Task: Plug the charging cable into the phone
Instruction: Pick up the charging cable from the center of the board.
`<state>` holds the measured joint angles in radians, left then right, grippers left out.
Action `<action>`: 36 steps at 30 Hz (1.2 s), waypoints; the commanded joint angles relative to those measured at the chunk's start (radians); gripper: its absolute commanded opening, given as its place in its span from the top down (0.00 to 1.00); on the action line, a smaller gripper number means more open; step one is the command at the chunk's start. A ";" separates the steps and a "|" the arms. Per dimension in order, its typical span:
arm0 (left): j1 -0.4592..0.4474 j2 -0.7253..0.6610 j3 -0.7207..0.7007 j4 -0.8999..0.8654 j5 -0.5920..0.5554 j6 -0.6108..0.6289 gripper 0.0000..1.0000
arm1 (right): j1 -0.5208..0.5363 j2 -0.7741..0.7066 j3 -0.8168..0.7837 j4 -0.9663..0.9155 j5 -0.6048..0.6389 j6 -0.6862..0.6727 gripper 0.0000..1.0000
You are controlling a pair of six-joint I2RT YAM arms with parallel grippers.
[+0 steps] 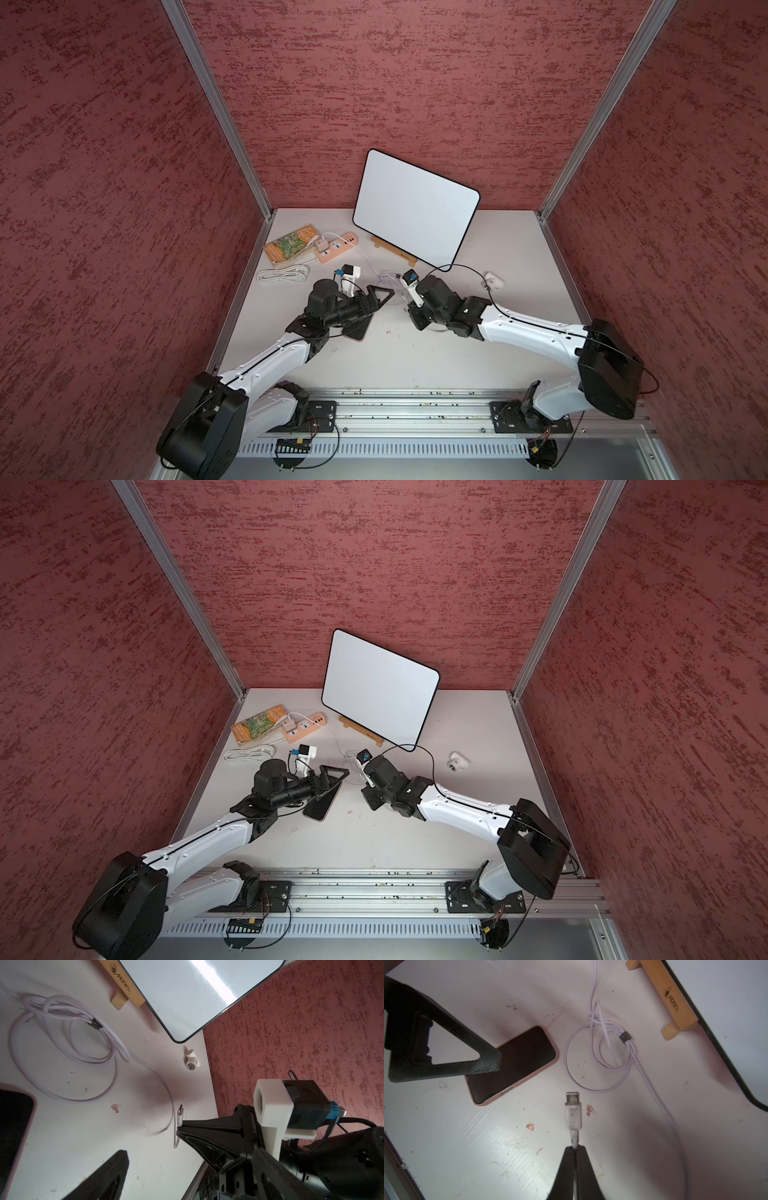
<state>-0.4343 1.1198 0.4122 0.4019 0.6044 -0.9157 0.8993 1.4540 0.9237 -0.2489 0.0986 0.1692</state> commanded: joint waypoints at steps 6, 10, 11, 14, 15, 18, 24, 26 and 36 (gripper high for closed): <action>-0.059 0.053 0.056 0.144 0.000 0.011 0.24 | -0.008 -0.084 -0.010 0.078 -0.006 0.037 1.00; -0.082 0.058 0.076 0.105 -0.015 0.044 0.27 | -0.007 -0.091 -0.003 0.068 -0.036 0.043 1.00; -0.085 0.057 0.078 0.104 -0.015 0.050 0.28 | -0.007 -0.092 0.002 0.063 -0.038 0.043 1.00; -0.092 0.058 0.093 0.086 -0.019 0.071 0.31 | -0.007 -0.091 0.014 0.054 -0.048 0.043 1.00; -0.094 0.058 0.101 0.053 -0.022 0.081 0.34 | -0.007 -0.090 0.018 0.051 -0.053 0.042 1.00; -0.098 0.058 0.116 -0.013 -0.038 0.112 0.37 | -0.006 -0.087 0.024 0.045 -0.081 0.044 1.00; -0.097 0.058 0.131 -0.066 -0.064 0.134 0.44 | -0.005 -0.086 0.023 0.040 -0.105 0.049 1.00; -0.098 0.062 0.137 -0.082 -0.068 0.139 0.46 | -0.005 -0.089 0.024 0.042 -0.114 0.051 1.00; -0.099 0.082 0.151 -0.071 -0.065 0.131 0.61 | -0.003 -0.091 0.024 0.041 -0.139 0.056 1.00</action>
<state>-0.5278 1.1931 0.5327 0.3286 0.5434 -0.7967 0.8993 1.3800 0.9199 -0.2089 -0.0219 0.2134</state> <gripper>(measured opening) 0.404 0.059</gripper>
